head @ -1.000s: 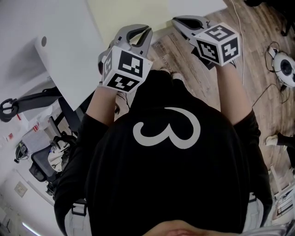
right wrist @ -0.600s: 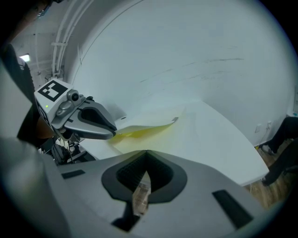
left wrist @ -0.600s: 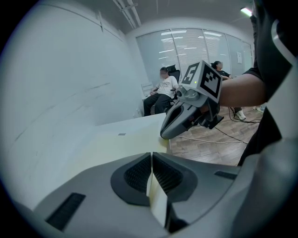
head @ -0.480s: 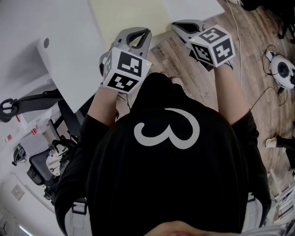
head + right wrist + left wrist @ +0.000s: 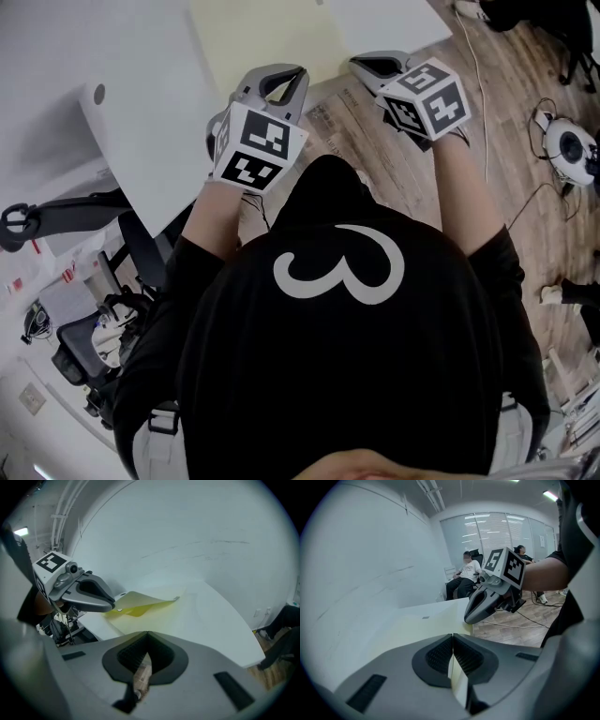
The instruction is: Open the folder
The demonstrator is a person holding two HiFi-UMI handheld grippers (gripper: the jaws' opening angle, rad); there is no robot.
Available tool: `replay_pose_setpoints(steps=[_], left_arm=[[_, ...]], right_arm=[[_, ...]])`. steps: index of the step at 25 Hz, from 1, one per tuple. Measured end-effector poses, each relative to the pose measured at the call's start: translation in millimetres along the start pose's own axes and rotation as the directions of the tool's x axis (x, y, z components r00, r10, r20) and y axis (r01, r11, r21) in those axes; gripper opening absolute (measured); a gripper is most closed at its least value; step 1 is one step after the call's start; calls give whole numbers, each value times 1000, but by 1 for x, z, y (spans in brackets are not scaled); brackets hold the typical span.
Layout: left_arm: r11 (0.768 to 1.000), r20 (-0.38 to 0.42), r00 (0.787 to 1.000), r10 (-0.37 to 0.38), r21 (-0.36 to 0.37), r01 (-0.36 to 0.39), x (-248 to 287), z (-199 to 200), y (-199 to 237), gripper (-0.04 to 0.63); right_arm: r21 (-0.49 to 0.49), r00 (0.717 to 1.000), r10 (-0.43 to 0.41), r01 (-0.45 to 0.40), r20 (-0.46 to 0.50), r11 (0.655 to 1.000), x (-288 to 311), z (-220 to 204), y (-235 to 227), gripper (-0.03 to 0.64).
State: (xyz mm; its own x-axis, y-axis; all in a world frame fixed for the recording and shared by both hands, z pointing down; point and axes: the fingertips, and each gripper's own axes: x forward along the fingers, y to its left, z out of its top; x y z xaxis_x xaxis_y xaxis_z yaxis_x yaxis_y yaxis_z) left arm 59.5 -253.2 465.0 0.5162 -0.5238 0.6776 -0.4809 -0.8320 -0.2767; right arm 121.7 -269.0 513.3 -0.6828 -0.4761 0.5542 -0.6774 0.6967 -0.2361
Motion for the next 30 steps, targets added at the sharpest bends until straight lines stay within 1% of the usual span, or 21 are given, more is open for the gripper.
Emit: replay_pose_setpoints(steps=[4,7,10,14,18,21,27,30], left_arm=[[1000,14,1000,2,-3,-2,-2,2,0,18],[1000,33,999,25,0,-25,-8,9,5,20],[1000,45,999,24,-7,-24,-12,13,8,20],[999,53,998,41,-2,-41,-18,13,8,21],[998,65,996,60,-24,-58,-23,15,10,23],[995,67,994,92,-46,-89,-30,19,14,25],[987,64,985,158,-51,-155,-50,24,21,26],[982,67,982,178,-78,-172,-61,23,27,26]], right_arm=[[-2,1000,-5,5,-15,1000,0,-1,0,23],[-8,1000,-10,10,-22,1000,0,-1,1,23],[-11,1000,-18,18,-24,1000,-1,-1,0,23],[-13,999,-24,23,-32,1000,-1,-1,0,23],[-11,999,-28,27,-43,1000,-2,-4,0,23],[-19,998,-29,28,-51,999,-4,-5,-2,23],[-48,996,-40,36,-86,998,-6,-5,-3,23],[-55,994,-46,40,-99,998,-6,-5,-2,23]])
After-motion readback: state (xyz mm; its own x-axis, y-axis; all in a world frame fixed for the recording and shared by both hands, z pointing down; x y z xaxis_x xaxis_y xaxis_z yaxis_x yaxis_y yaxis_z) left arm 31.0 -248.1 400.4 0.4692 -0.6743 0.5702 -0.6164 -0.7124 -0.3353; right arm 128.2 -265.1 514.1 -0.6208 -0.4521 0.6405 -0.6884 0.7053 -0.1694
